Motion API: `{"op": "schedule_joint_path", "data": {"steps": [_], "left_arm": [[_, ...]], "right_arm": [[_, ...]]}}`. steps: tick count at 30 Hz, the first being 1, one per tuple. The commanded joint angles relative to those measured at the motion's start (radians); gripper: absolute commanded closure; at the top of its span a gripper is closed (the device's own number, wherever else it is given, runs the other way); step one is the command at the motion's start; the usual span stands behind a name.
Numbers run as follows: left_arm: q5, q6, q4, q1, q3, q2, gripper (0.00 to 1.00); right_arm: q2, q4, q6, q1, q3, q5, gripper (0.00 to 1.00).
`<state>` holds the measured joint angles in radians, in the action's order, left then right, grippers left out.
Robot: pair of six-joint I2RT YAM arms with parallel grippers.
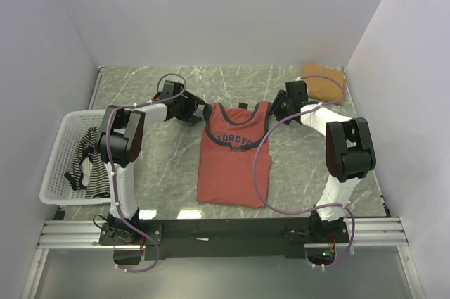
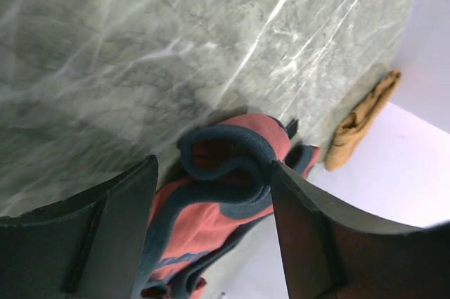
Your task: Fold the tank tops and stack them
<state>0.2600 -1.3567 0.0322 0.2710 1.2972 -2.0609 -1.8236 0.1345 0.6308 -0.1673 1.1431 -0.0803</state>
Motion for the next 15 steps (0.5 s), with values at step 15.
{"op": "schedule_joint_path", "data": {"steps": [15], "left_arm": [[0.079,-0.010,-0.181,0.000,0.099,-0.133,0.57]], "right_arm": [[0.061,-0.029,-0.008,0.020,-0.017,-0.030,0.50]]}}
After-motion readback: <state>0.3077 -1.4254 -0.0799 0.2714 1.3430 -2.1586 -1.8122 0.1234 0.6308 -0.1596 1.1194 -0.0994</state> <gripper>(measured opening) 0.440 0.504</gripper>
